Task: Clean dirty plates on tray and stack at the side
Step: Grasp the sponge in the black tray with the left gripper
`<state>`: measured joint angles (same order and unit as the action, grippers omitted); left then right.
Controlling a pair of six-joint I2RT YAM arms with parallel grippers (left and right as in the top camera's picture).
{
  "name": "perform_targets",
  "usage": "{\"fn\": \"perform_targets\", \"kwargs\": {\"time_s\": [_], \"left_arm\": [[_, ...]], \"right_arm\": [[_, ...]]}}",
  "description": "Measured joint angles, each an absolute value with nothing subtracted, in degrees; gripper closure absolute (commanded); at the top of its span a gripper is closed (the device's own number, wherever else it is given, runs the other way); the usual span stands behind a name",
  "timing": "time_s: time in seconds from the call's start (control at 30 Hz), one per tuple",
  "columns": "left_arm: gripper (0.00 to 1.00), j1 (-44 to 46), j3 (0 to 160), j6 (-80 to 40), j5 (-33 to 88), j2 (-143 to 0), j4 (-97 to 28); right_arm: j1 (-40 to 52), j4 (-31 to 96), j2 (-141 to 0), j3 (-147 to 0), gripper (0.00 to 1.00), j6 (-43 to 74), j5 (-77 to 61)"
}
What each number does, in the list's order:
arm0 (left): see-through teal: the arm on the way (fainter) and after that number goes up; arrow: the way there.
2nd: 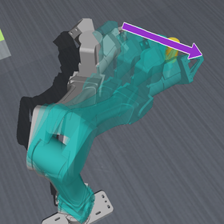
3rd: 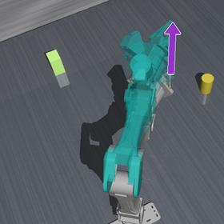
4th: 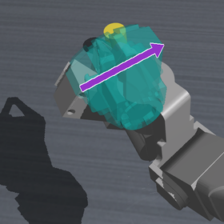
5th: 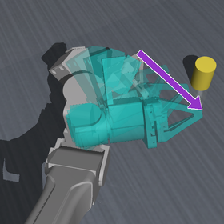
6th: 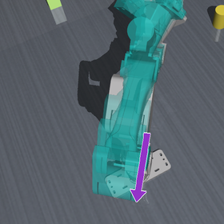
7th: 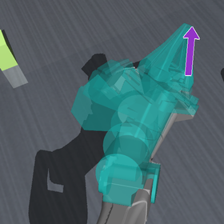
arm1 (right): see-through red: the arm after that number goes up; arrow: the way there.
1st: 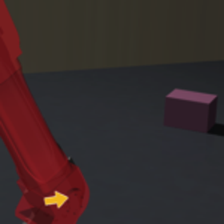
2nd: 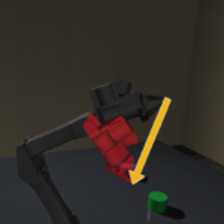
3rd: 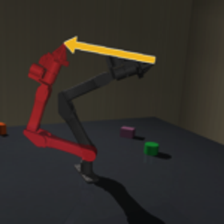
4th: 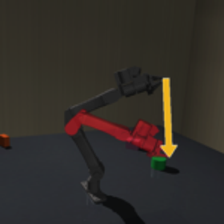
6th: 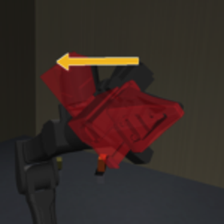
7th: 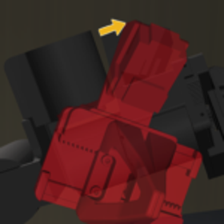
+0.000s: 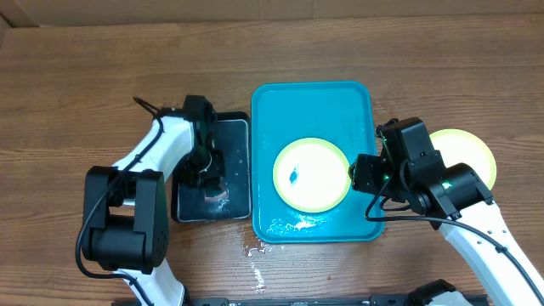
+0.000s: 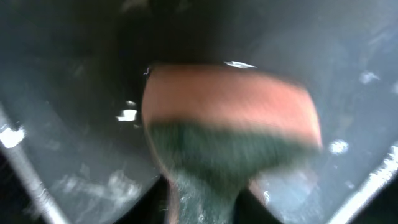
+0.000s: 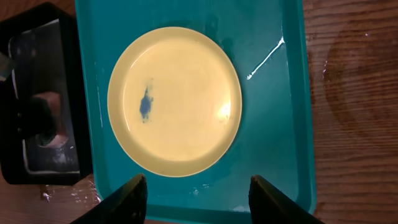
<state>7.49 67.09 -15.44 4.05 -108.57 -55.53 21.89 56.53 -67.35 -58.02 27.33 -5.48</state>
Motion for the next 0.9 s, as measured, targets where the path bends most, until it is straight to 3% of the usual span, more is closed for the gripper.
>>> {"fn": "perform_targets", "kwargs": {"time_s": [0.53,0.9], "left_arm": [[0.96,7.5,68.5,-17.0,6.4,-107.5,-50.6],[0.96,11.3,68.7,-17.6,7.8,-107.5,-60.7]], "right_arm": [[21.9,56.6,-67.4,-58.0,0.46,27.4,-5.5],[21.9,56.7,-67.4,-58.0,0.46,27.4,-5.5]]}}
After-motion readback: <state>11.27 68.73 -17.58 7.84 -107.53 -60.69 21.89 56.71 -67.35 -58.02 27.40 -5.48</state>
